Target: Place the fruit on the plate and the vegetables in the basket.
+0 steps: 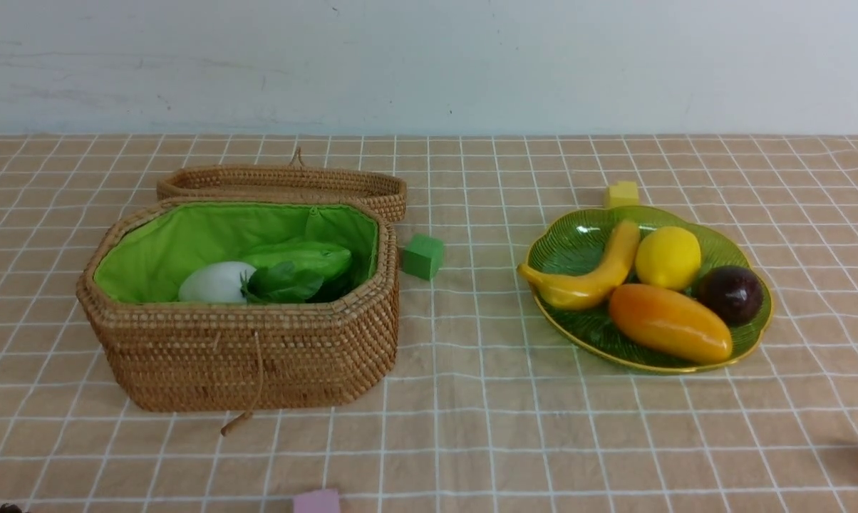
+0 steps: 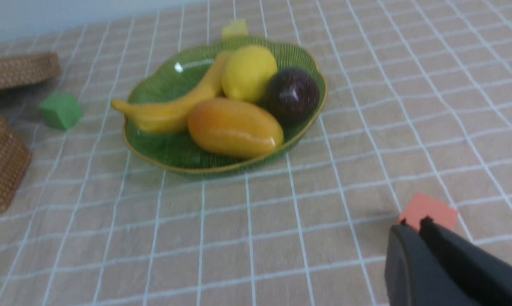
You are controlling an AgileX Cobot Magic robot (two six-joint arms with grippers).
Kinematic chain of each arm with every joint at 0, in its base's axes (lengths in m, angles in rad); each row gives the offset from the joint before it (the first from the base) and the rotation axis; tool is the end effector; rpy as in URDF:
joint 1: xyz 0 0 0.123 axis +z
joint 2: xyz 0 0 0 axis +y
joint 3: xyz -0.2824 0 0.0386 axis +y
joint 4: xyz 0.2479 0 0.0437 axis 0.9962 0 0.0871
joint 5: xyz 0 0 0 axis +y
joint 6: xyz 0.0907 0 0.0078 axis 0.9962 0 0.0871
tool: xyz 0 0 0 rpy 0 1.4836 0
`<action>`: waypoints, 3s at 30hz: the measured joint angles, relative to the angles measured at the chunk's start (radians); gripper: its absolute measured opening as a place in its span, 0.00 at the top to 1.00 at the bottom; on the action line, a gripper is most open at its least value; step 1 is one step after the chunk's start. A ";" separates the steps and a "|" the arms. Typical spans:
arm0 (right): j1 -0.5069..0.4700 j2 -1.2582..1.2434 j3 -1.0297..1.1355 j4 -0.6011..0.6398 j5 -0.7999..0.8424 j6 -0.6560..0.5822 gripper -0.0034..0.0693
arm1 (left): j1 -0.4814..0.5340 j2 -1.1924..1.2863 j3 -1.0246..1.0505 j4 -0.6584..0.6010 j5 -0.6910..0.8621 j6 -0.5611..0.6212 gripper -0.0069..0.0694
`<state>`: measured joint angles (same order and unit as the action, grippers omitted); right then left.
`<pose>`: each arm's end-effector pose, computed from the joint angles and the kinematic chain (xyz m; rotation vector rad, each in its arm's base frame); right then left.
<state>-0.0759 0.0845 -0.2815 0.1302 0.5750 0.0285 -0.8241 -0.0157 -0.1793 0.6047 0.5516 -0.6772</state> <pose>0.0438 0.0031 0.2509 0.1494 1.8524 0.1087 0.0452 -0.0088 0.2319 0.3753 1.7291 -0.4413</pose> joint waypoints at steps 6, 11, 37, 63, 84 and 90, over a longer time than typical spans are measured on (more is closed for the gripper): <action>0.008 -0.094 0.282 -0.068 -0.118 0.000 0.98 | 0.000 0.000 0.000 0.000 0.019 0.000 0.86; 0.013 -0.096 0.294 -0.057 -0.171 0.000 0.98 | 0.000 0.000 0.000 0.000 0.019 0.000 0.85; 0.013 -0.096 0.296 -0.034 -0.180 0.000 0.96 | 0.003 0.000 0.009 0.001 0.020 0.001 0.81; 0.013 -0.096 0.296 -0.031 -0.180 0.000 0.95 | 0.759 0.000 0.210 -0.660 -0.170 0.419 0.93; 0.013 -0.096 0.296 -0.031 -0.181 0.000 0.92 | 0.762 0.000 0.210 -0.660 -0.165 0.337 0.93; 0.013 -0.096 0.296 -0.031 -0.181 0.000 0.91 | 0.762 0.000 0.210 -0.660 -0.165 0.337 0.93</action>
<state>-0.0630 -0.0111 0.0144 0.0992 0.3938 0.0289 -0.0617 -0.0157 0.0312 -0.0550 0.3861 -0.3405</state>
